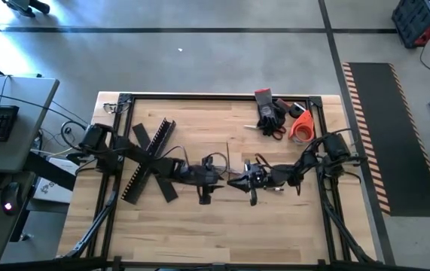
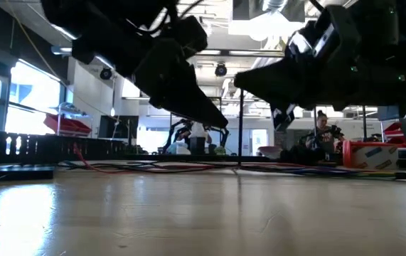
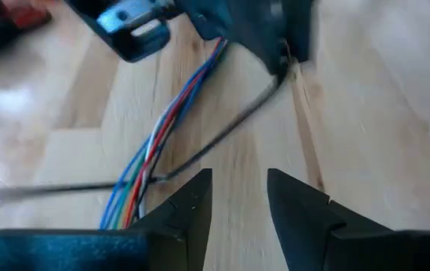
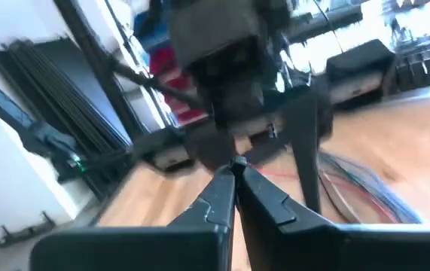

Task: Ziptie cables
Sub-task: Wrap the cable wires with the black zip tie

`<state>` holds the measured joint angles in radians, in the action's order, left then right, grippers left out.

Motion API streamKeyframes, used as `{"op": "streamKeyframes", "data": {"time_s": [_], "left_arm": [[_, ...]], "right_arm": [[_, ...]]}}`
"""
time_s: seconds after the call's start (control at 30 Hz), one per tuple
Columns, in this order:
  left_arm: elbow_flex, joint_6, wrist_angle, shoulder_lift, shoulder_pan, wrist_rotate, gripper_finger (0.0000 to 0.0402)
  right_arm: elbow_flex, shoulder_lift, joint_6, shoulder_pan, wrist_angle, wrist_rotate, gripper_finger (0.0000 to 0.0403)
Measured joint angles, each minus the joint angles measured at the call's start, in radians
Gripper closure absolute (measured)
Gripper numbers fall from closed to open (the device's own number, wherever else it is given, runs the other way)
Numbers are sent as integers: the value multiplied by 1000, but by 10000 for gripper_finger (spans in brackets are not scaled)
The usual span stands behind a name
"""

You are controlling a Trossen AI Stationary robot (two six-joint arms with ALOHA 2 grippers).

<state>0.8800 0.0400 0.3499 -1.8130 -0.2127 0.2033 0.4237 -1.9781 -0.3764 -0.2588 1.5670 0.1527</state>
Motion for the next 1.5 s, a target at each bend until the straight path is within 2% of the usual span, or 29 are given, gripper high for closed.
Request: {"op": "streamKeyframes", "data": {"time_s": [0.17,0.23,0.43,0.63,0.77,1.0,1.2,1.3,1.5], "left_arm": [[-64,-34,234,-8,-35,164,291],[-76,-42,300,-29,-32,190,291],[-79,-52,479,-132,-16,49,291],[-79,-66,599,-202,-18,90,296],[-79,-86,615,-204,-26,98,321],[-79,-81,619,-204,-31,98,393],[-79,-67,606,-204,-31,97,400],[-79,-48,590,-204,-31,96,401],[-79,-21,528,-204,-31,93,401]], "right_arm": [[-16,9,-10,24,-5,-8,403],[-15,9,-9,24,-4,-17,403],[-13,9,-8,24,-2,-30,403],[-13,9,-8,23,-2,-30,403],[-13,9,-10,23,-3,-30,403],[-13,9,-10,23,-71,-29,403],[-12,11,-31,23,-109,-27,396],[-12,11,-43,23,-120,-43,371],[-13,11,-11,37,-182,-124,288]]}}
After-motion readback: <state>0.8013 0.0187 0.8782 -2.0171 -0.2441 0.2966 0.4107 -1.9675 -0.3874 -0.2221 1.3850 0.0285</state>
